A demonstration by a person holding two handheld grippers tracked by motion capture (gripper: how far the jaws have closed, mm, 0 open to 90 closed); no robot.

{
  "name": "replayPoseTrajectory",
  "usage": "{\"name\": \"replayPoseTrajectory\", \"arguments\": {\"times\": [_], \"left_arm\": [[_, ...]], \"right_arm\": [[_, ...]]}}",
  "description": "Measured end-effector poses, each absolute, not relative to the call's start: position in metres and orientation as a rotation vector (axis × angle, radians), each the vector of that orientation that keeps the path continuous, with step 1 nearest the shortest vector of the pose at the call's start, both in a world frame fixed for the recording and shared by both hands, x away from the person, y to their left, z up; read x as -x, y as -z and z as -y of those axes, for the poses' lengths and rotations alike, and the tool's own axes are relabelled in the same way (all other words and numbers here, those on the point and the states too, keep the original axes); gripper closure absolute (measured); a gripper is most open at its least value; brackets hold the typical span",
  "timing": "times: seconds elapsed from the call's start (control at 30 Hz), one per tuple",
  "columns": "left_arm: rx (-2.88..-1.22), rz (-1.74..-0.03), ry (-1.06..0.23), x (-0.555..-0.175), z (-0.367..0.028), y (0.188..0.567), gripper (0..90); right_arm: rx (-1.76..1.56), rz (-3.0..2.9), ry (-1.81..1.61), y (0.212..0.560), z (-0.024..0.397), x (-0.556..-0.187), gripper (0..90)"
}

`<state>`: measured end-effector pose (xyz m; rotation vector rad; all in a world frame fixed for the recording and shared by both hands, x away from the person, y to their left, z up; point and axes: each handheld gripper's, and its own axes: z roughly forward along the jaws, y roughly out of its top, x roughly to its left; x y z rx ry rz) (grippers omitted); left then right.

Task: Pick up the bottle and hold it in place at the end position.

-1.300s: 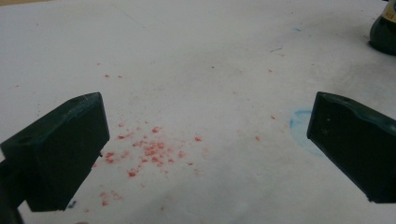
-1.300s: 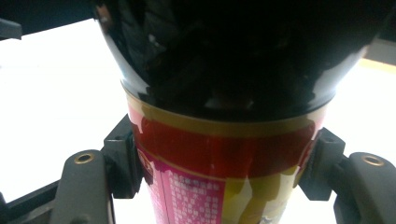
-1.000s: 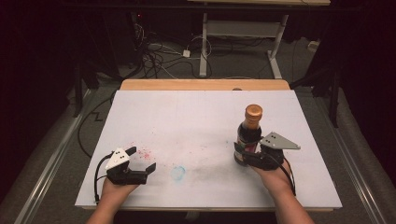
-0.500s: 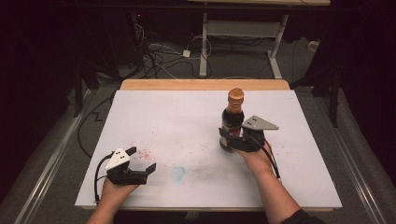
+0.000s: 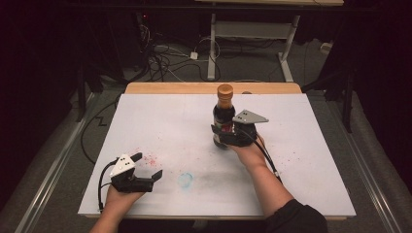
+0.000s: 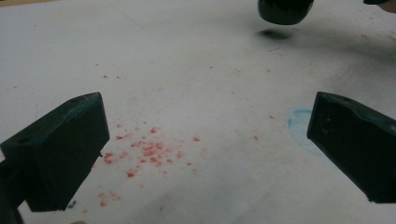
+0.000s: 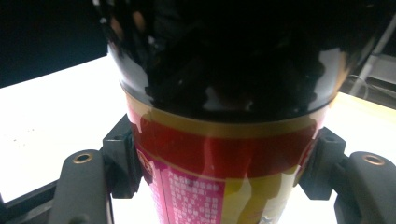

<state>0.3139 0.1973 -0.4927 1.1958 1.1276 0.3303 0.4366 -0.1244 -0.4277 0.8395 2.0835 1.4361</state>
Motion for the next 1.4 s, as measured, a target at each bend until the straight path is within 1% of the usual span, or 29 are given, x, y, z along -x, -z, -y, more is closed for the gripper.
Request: {"name": "replayPoseTrajectory", "arguments": {"times": [0.37,0.83,1.13,1.23,1.4], "left_arm": [[-1.197,-1.126,-0.329,-0.314,-0.198,0.493,0.0],[-1.191,-1.126,-0.326,-0.314,-0.198,0.492,0.0],[-1.193,-1.124,-0.327,-0.313,-0.198,0.493,0.0],[-1.197,-1.125,-0.331,-0.313,-0.197,0.493,0.0],[-1.200,-1.133,-0.336,-0.314,-0.197,0.493,0.0]], "right_arm": [[-0.806,-2.137,-1.448,0.435,0.104,-0.450,32.0],[-0.811,-2.174,-1.436,0.445,0.108,-0.459,31.5],[-0.784,-2.174,-1.438,0.448,0.110,-0.455,30.2],[-0.805,-2.169,-1.454,0.450,0.112,-0.454,29.0],[-0.852,-2.184,-1.418,0.451,0.115,-0.453,21.1]]}}
